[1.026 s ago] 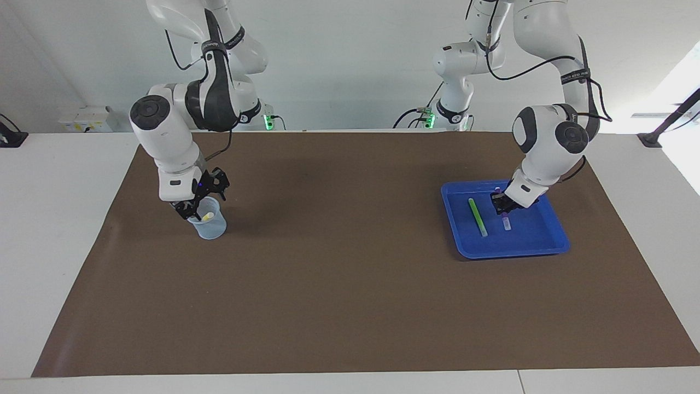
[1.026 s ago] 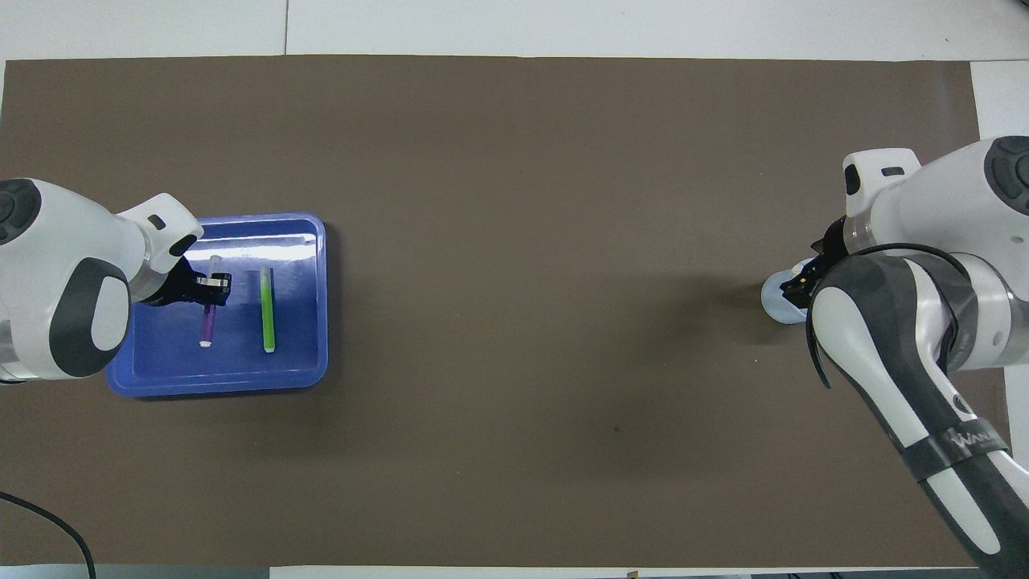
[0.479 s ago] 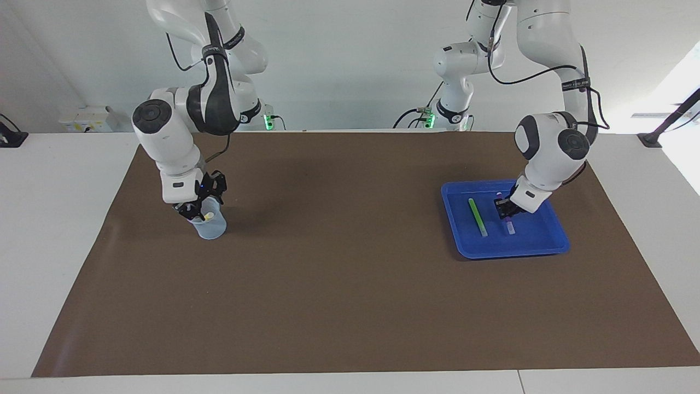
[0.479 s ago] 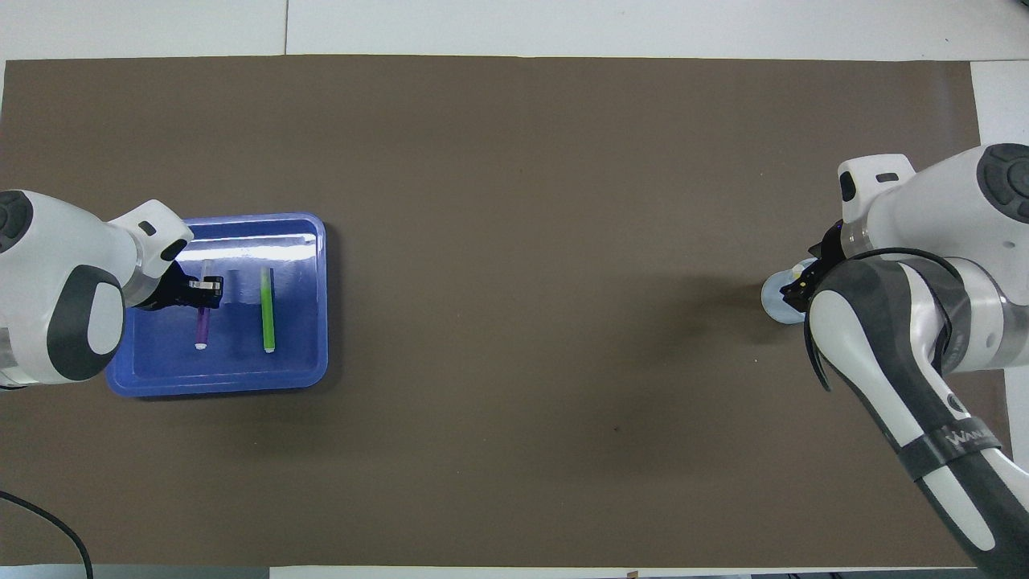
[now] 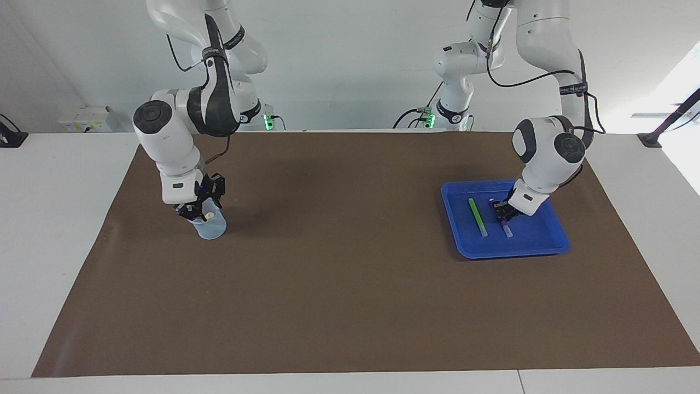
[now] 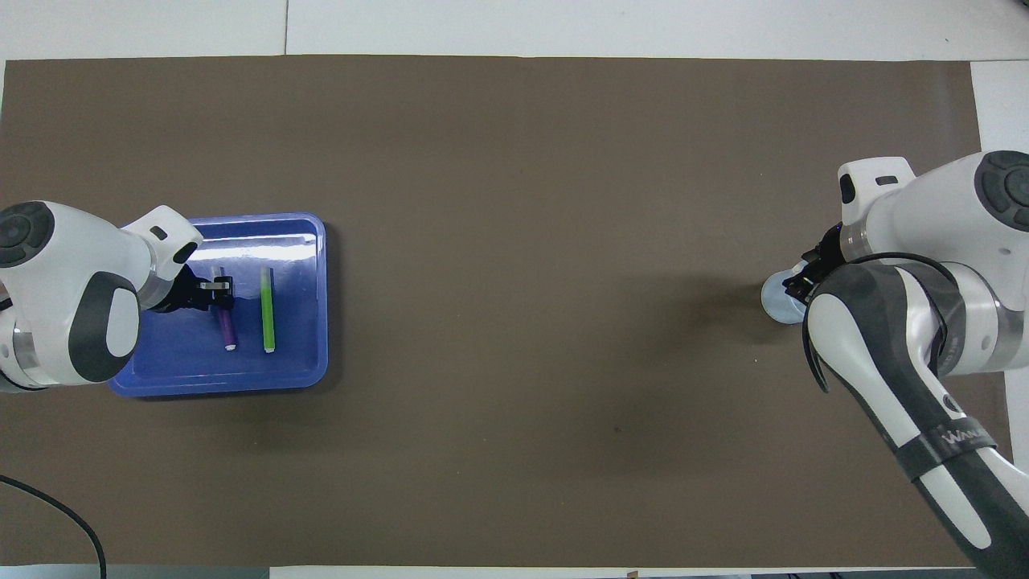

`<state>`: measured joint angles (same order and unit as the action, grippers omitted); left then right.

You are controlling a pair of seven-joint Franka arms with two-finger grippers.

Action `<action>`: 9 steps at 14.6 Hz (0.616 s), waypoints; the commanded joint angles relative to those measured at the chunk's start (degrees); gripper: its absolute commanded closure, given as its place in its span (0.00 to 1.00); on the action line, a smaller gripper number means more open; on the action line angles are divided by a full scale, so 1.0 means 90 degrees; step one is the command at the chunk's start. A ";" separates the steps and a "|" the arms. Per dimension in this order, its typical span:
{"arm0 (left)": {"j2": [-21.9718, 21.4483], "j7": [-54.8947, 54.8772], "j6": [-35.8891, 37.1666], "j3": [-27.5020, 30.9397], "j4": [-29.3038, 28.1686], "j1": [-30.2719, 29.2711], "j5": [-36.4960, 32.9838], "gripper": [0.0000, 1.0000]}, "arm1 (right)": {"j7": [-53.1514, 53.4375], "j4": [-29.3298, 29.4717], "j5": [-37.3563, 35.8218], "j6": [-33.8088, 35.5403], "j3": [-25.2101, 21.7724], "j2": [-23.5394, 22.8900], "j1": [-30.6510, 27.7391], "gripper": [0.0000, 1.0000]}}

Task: Right arm passes pens to left for tray arrangement
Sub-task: 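Grasp the yellow pen in the cup with the right gripper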

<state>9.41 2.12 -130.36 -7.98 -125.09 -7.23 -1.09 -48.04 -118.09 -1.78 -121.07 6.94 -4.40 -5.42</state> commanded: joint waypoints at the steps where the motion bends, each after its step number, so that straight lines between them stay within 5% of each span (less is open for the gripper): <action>1: -0.0040 0.0106 -0.0164 -0.0012 -0.0125 -0.0026 -0.0133 0.00 | -0.0063 -0.0258 -0.0125 -0.0277 0.0050 0.0117 -0.0082 0.57; 9: -0.0030 0.0125 -0.0164 -0.0012 -0.0086 -0.0036 -0.0133 0.00 | -0.0063 -0.0375 -0.0125 -0.0434 0.0050 0.0137 -0.0121 0.66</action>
<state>9.41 2.21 -130.68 -7.98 -125.10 -7.23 -1.09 -48.04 -119.85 -1.78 -123.86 6.92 -4.37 -5.66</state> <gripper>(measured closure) 0.000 0.608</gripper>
